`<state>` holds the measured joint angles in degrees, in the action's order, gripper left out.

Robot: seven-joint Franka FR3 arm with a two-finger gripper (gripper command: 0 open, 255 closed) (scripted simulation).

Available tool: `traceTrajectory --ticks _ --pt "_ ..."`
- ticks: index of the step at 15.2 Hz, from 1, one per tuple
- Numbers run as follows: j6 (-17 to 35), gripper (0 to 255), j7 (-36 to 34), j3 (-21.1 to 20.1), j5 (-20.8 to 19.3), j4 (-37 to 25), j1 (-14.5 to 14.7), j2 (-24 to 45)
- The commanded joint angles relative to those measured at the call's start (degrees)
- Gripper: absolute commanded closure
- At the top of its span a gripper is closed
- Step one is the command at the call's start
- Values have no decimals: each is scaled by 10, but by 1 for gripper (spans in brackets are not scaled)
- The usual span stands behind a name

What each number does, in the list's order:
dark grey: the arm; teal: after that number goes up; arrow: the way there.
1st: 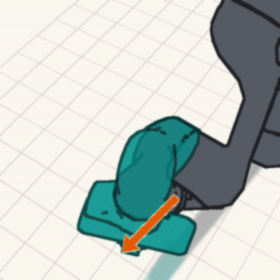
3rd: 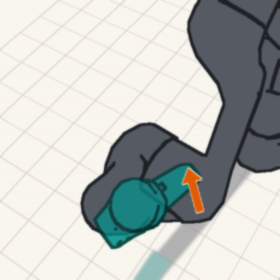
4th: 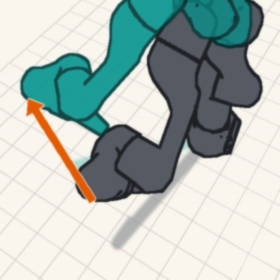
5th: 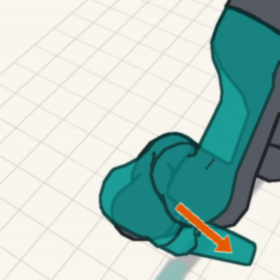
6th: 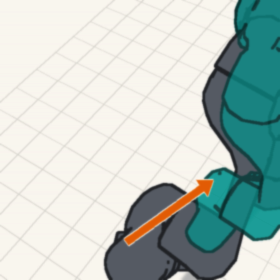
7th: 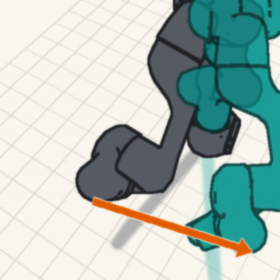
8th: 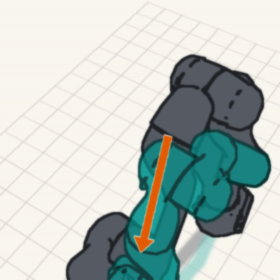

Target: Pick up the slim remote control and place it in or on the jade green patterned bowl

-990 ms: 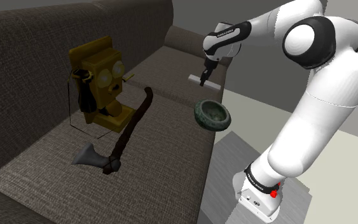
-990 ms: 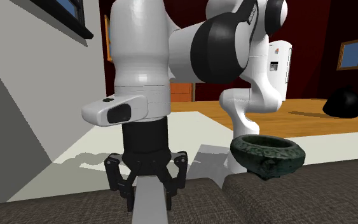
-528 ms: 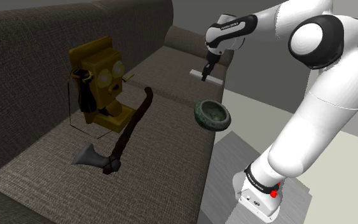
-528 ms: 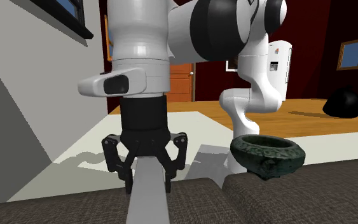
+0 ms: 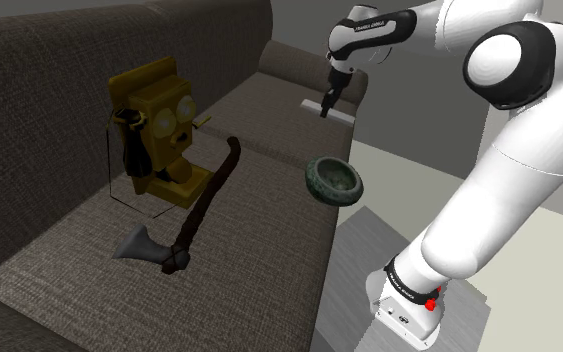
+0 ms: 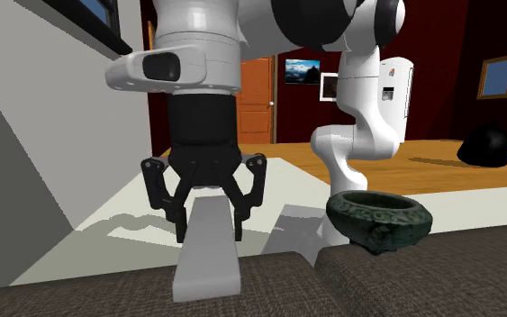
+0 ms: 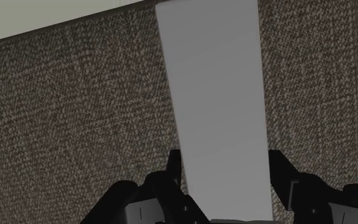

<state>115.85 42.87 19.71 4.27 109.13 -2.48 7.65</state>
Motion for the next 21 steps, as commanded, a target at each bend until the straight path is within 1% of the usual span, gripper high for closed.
traceTrajectory --ticks 1,13,17,21 --pt "-14 255 -1 0 -2 -9 0 -5" --pt "-98 255 -8 1 -10 -77 1 -23" --pt "-78 255 -53 -14 -41 27 22 -112" --pt "-69 255 -99 -38 -63 117 33 -197"
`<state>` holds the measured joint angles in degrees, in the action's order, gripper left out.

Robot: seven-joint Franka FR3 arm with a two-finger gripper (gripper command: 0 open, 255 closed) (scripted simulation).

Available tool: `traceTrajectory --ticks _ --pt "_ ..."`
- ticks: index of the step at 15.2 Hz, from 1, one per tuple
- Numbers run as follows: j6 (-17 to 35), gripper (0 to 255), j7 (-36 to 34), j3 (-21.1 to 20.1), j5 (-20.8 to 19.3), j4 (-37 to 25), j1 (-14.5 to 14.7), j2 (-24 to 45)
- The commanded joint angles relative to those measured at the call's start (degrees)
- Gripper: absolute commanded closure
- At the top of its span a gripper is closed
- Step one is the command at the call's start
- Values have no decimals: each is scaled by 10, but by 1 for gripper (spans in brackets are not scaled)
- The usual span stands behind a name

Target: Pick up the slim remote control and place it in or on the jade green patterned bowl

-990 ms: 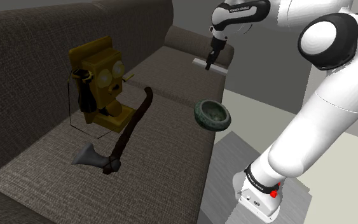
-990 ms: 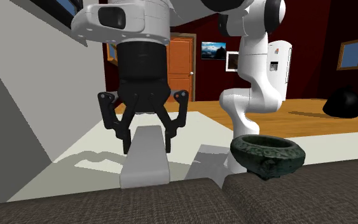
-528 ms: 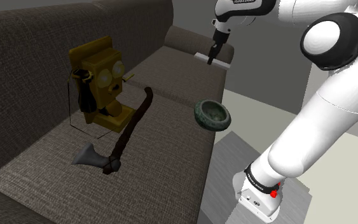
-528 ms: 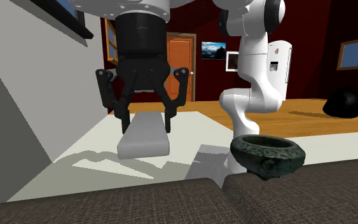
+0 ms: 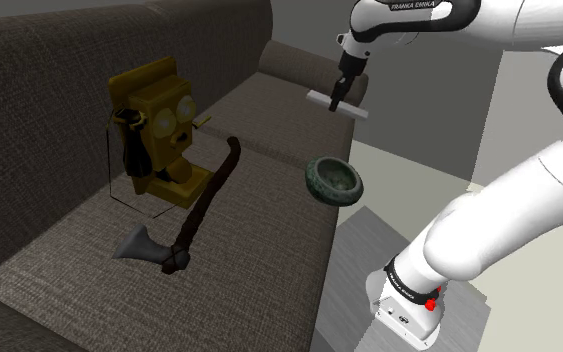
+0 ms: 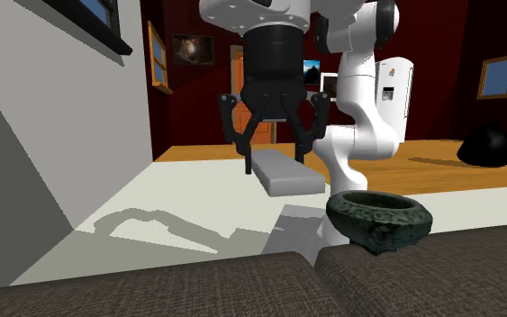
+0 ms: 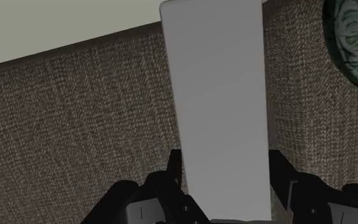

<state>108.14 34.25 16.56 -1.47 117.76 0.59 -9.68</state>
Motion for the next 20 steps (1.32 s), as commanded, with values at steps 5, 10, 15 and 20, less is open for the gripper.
traceTrajectory --ticks 5,10,15,20 --pt "5 255 -68 -43 -20 127 13 -124" --pt "-10 255 -122 -85 -16 208 23 -220" --pt "-36 255 -175 -131 5 275 40 -312" --pt "-23 255 -192 -146 15 315 47 -339"
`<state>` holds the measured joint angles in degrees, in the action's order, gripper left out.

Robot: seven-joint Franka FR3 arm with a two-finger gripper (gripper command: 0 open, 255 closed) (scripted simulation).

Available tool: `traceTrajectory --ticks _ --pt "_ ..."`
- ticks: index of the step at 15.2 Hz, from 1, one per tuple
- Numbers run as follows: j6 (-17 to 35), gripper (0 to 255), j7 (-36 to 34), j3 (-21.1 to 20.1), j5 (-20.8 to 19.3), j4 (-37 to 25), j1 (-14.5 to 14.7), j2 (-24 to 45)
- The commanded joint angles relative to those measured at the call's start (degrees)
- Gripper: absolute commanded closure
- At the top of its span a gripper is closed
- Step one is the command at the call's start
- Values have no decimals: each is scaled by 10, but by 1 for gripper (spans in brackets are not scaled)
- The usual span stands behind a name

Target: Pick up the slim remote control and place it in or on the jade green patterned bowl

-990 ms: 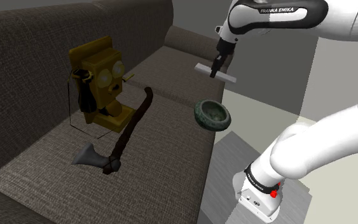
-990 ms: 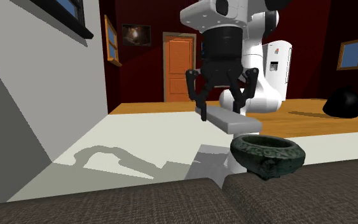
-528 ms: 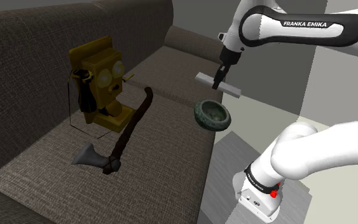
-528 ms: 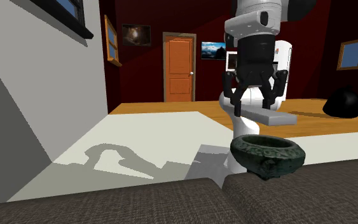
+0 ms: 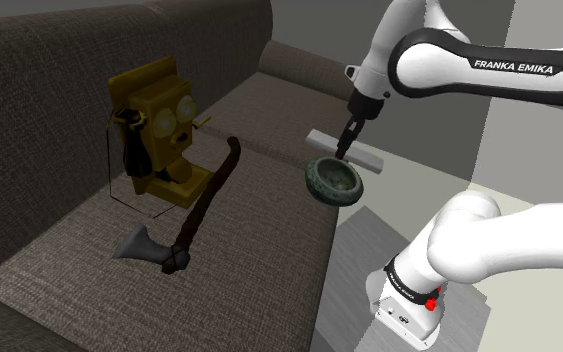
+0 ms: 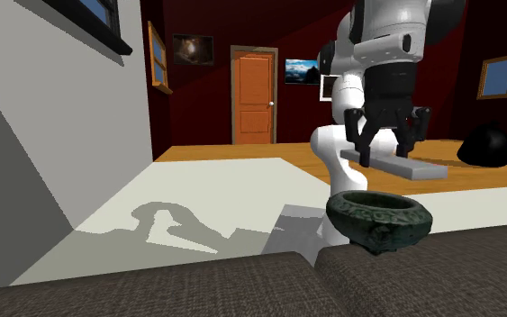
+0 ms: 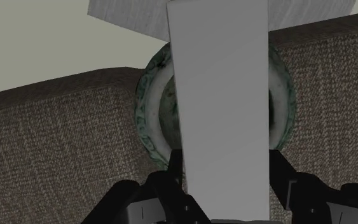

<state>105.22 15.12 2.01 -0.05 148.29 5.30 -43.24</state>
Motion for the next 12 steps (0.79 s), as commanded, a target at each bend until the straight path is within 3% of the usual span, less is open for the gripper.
traceTrajectory --ticks 1,12 --pt "14 255 -1 -1 1 17 0 -3" --pt "94 255 0 1 0 81 0 13"
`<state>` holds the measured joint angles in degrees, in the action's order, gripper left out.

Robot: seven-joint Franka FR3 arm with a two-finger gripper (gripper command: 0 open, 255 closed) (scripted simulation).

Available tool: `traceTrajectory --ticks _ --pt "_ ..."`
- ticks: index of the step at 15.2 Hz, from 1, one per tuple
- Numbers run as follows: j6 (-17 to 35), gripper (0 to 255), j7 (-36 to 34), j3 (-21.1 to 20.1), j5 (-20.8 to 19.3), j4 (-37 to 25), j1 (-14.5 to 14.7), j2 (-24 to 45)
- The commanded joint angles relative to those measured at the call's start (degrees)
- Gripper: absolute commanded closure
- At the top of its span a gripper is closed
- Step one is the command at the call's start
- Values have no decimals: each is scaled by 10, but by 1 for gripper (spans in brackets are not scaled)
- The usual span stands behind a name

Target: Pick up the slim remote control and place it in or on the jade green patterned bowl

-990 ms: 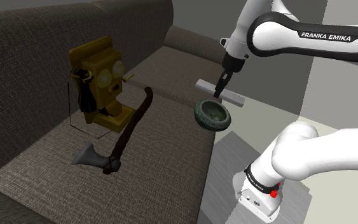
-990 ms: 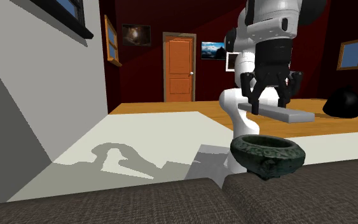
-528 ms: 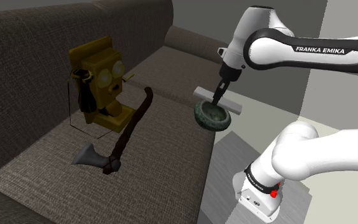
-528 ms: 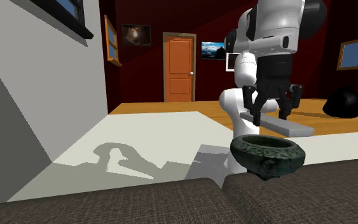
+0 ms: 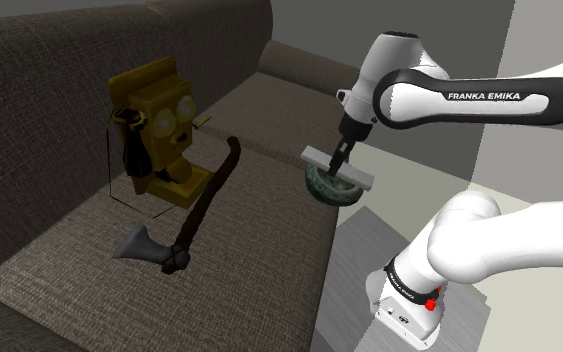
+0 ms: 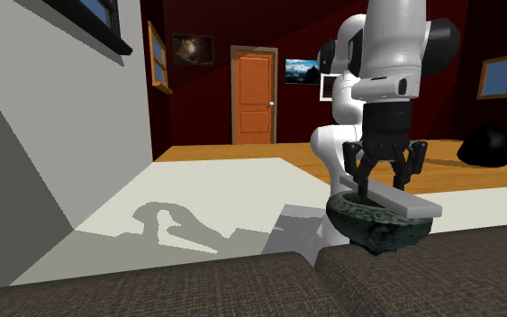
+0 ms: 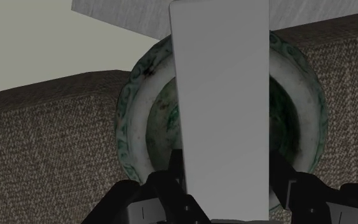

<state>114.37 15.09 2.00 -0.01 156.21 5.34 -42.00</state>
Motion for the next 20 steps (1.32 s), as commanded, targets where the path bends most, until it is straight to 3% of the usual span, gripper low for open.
traceTrajectory --ticks 1,6,7,12,16,20 --pt "3 255 1 1 0 2 0 0" --pt "3 255 1 1 0 2 -1 0" --pt "3 0 1 1 0 2 0 0" --pt "3 0 1 1 0 2 0 0" --pt "-78 0 1 0 -1 -62 -1 -16" --pt "-78 0 1 0 -1 -62 -1 -16"
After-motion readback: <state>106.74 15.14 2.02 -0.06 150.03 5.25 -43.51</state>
